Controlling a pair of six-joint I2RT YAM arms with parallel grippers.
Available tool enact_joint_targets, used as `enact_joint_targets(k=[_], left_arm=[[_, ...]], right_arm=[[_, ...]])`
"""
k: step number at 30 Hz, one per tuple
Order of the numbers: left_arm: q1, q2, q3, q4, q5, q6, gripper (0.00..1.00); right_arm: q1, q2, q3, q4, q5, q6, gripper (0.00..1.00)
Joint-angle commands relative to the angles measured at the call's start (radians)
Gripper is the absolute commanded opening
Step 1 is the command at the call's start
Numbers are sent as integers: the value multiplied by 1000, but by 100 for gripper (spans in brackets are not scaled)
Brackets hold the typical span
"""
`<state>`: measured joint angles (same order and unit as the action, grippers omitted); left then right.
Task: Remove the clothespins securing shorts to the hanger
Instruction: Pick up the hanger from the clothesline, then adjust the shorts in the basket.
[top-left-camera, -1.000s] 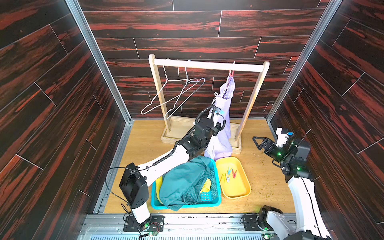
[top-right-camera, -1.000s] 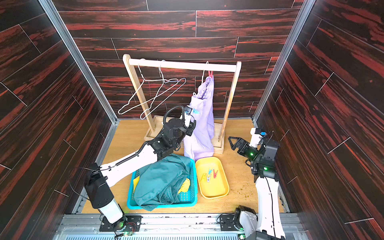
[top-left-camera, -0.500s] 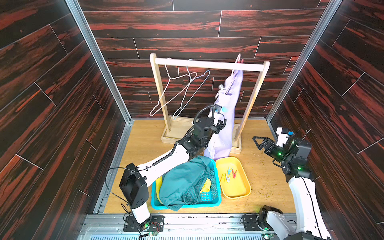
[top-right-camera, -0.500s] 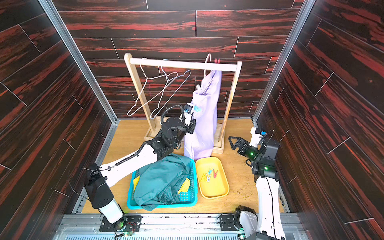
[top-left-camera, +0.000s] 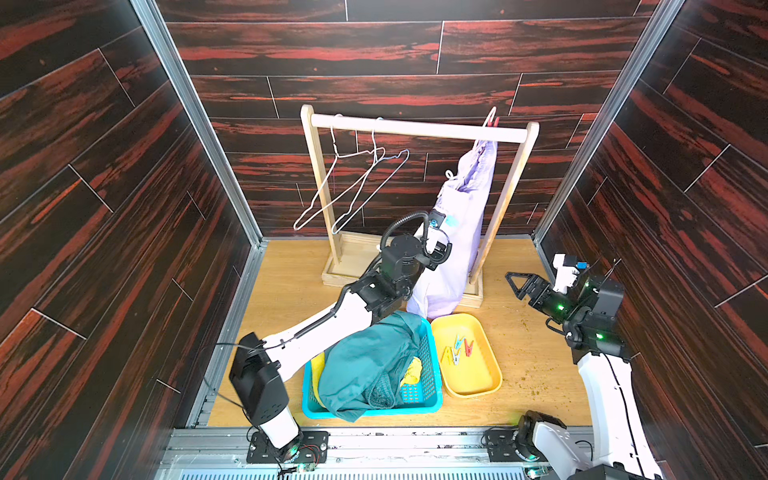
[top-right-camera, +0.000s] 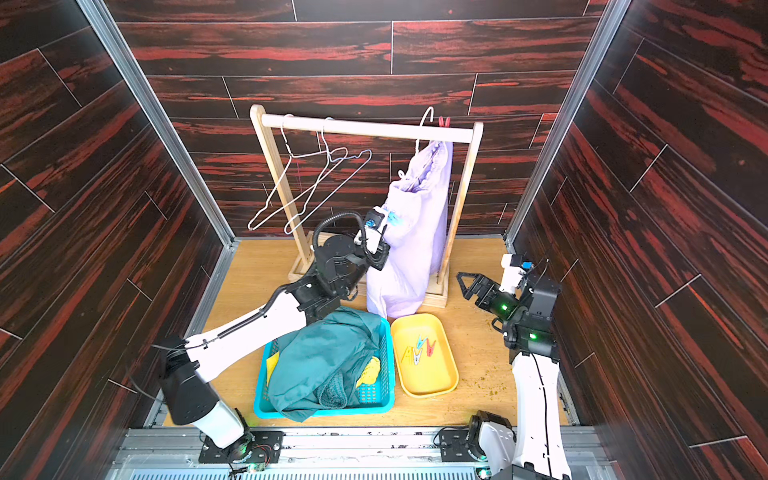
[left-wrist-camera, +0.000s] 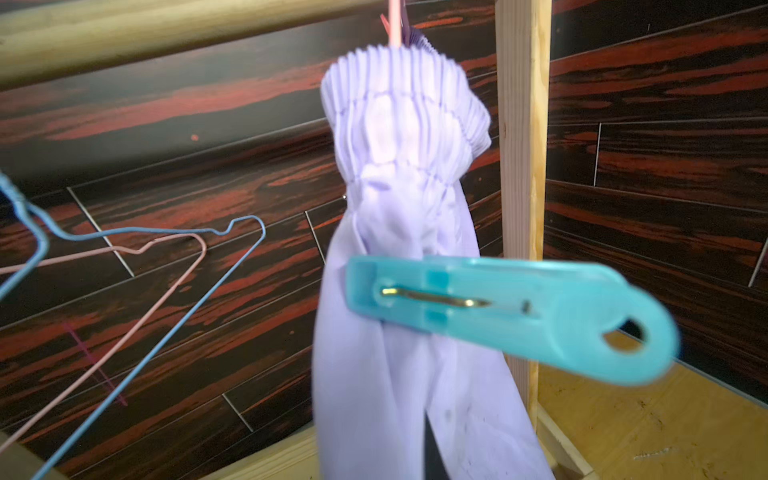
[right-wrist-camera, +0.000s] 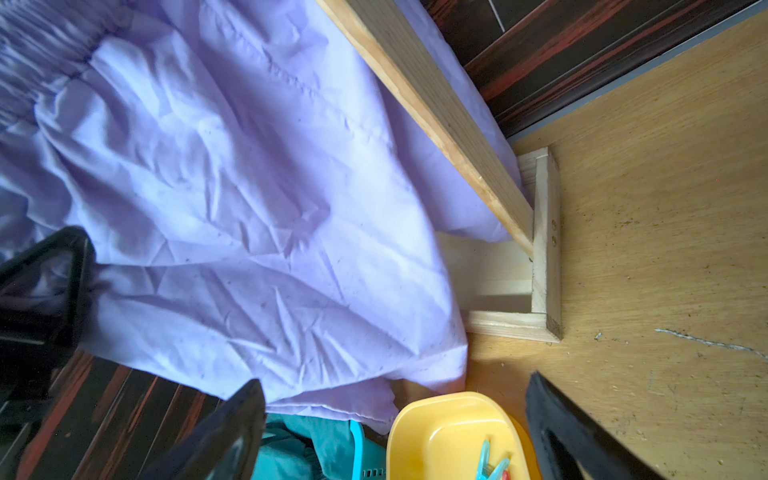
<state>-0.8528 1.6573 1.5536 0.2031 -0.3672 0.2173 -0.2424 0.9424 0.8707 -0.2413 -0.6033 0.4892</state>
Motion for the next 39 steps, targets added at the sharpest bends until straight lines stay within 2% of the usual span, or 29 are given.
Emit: enact_joint_targets(k=[1,8,12,16,28,33,39], left_arm=[[-1,-68,11,-27,4,10,0],[-1,-68,-21,-125,29,-3,0],[-2,-107,-84,-99,44,-15,0],[-1,-183,-172,-91,93,14,0],[-1,-483,-459,2,120,84,0],[-1,-569,-498,-35,141,48,0],[-1,-662,-568,37,137,18,0]], right_arm=[[-3,12,-6,29,-34,16,98],[-3,12,-9,24,-38,10,98],[-3,16,-15,21,-41,9,98],[-3,16,-15,22,-42,9,98],[-1,37,-6,34,-50,9,98],[4,36,-2,27,-48,8,99],[20,40,9,27,-37,8,98]])
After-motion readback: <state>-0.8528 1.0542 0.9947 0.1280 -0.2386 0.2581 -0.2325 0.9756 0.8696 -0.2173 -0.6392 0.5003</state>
